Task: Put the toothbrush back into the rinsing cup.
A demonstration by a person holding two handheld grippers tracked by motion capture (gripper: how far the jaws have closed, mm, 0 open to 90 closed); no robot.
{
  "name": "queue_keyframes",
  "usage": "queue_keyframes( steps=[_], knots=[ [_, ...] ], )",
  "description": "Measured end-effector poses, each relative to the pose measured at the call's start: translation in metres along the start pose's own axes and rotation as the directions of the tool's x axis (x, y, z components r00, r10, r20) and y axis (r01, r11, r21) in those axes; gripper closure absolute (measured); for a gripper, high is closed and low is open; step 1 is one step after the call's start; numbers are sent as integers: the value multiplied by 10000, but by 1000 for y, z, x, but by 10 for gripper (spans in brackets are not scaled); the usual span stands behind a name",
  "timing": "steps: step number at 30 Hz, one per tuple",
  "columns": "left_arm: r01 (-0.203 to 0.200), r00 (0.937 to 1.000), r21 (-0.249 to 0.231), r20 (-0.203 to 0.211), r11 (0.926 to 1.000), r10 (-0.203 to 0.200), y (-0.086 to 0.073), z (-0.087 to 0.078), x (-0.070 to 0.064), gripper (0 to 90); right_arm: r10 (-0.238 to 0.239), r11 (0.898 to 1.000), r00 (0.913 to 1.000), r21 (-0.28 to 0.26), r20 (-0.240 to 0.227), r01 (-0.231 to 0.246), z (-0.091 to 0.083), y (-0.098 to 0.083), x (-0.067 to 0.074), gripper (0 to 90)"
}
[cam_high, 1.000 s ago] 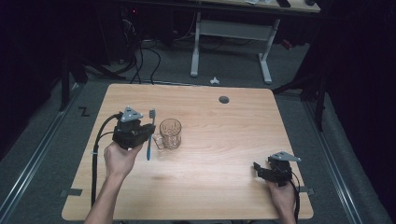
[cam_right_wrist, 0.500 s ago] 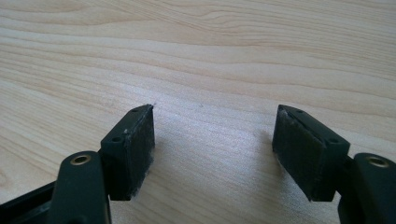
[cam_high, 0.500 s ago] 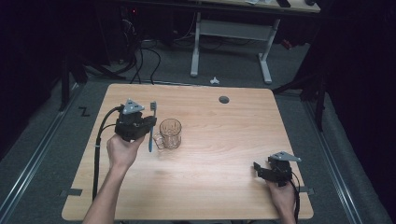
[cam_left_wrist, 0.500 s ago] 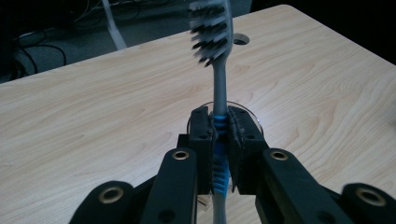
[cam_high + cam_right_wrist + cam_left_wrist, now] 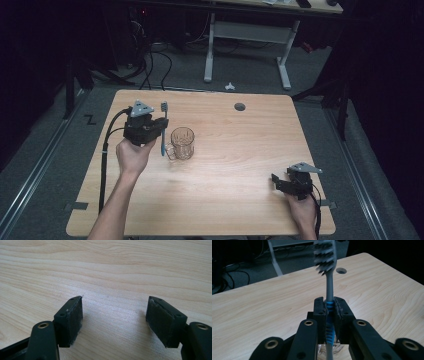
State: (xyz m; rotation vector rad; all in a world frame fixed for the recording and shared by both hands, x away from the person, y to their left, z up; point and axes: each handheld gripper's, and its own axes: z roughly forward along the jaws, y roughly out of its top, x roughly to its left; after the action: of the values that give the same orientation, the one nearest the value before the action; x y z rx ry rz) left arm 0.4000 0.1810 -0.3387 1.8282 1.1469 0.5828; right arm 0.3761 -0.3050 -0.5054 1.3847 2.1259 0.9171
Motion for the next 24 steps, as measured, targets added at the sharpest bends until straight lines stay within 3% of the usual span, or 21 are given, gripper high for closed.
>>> queue_keyframes(
  steps=[12, 24],
  knots=[
    [-77, 9999, -207, -86, 9998, 75, 10, 13, -1, 813, 29, 10000, 10000, 13, -20, -29, 0, 0, 0, 300],
    [-123, 9997, -355, -196, 9993, 116, 8, 24, 2, 812, 54, 10000, 10000, 5, -35, -54, 0, 0, -1, 300]
  ],
)
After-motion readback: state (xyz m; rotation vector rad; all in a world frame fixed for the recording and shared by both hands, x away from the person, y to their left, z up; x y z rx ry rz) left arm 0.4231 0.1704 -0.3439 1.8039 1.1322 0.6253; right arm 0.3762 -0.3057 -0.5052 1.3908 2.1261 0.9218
